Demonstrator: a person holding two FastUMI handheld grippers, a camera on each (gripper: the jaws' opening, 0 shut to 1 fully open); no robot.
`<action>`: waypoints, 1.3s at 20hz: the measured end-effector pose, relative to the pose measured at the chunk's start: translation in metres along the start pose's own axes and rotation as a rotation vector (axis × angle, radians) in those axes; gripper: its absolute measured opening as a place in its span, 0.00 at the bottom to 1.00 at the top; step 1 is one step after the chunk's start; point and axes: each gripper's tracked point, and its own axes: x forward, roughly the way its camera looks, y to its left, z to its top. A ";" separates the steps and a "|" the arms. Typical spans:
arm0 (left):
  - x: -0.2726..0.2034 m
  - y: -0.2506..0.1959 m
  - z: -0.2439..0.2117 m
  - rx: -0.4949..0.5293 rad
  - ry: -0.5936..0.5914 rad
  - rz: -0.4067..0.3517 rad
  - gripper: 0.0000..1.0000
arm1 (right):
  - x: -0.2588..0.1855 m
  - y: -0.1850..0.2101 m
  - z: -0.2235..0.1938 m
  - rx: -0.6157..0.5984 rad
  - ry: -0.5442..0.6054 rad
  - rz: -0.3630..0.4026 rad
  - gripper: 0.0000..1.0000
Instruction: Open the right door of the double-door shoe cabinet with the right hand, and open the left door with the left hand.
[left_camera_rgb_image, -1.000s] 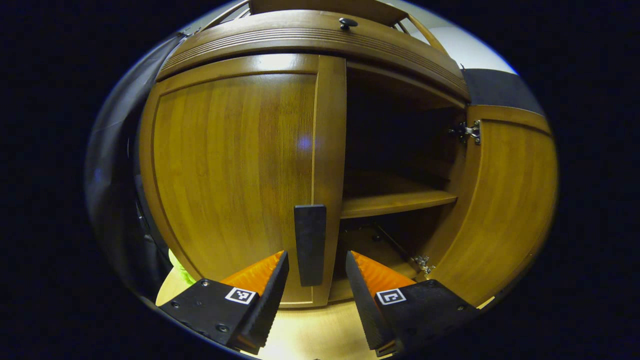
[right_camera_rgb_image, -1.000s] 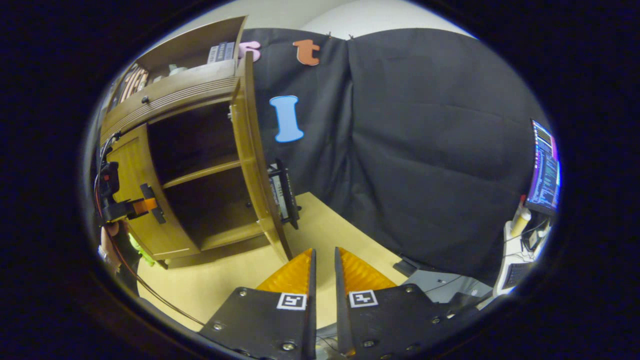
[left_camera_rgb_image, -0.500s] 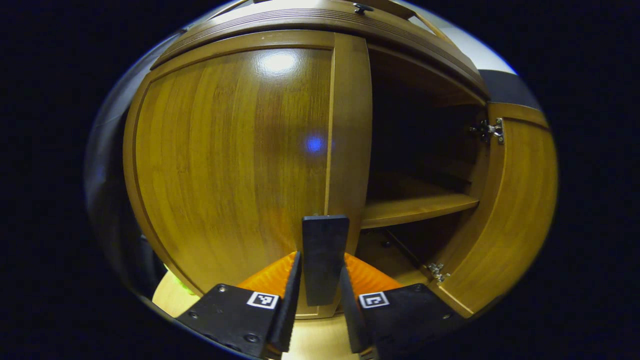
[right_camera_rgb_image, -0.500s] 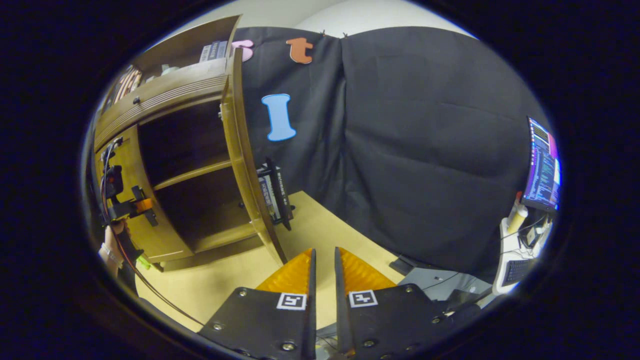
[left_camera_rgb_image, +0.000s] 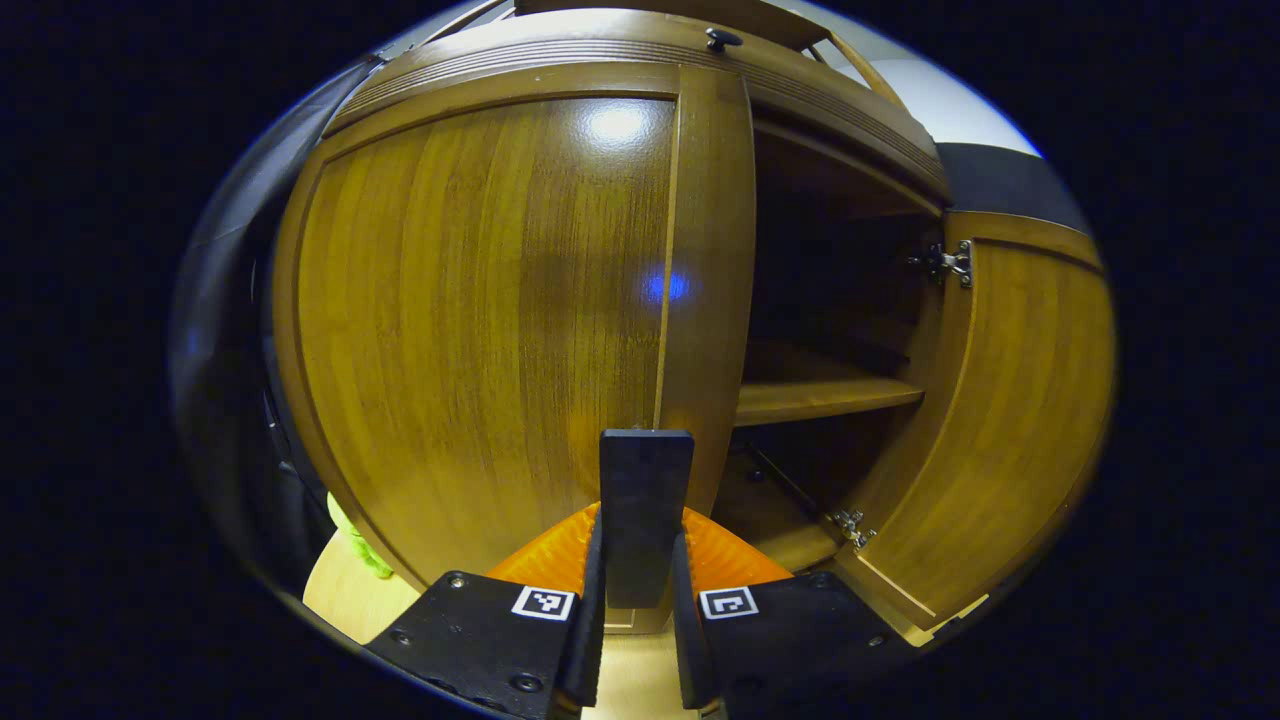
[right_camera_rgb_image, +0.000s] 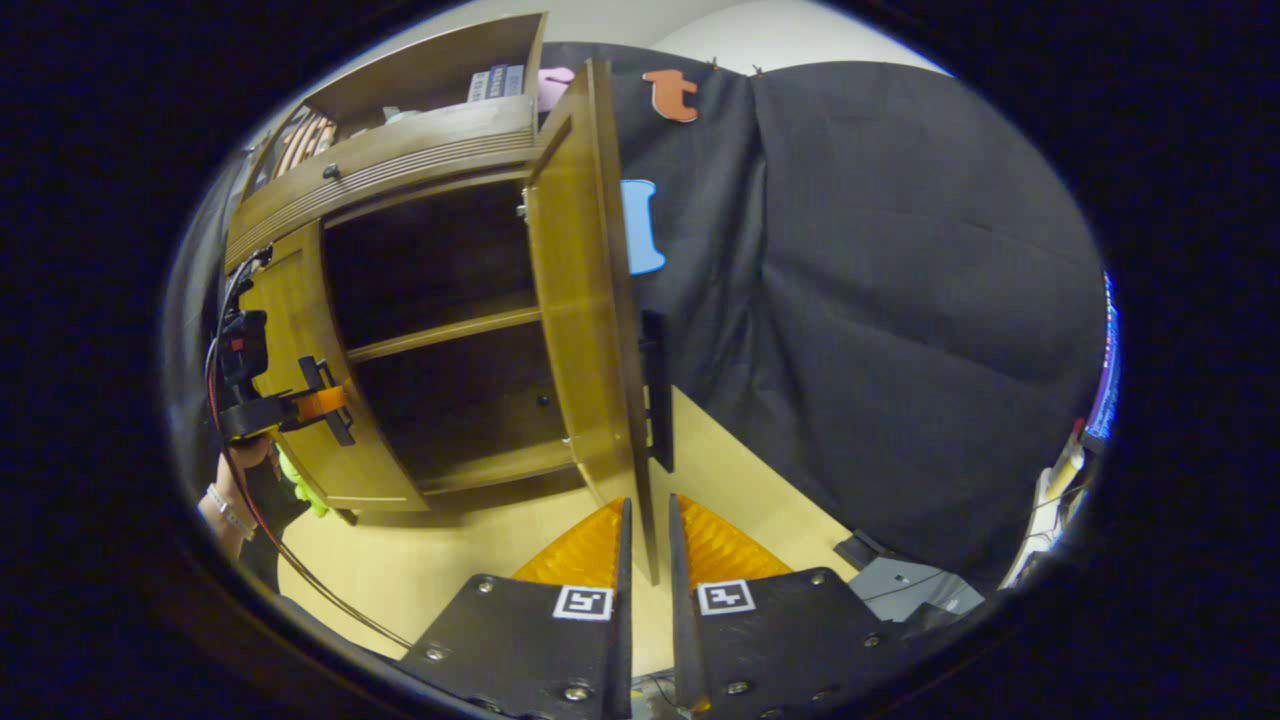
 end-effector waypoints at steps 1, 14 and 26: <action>-0.010 0.001 -0.002 -0.002 0.000 -0.002 0.31 | 0.001 0.007 0.000 -0.004 0.005 0.018 0.17; -0.117 0.047 -0.023 -0.072 -0.005 0.132 0.30 | 0.022 0.114 -0.016 -0.117 0.071 0.321 0.17; -0.201 0.125 -0.024 -0.110 -0.049 0.333 0.18 | 0.029 0.224 -0.031 -0.221 0.132 0.622 0.17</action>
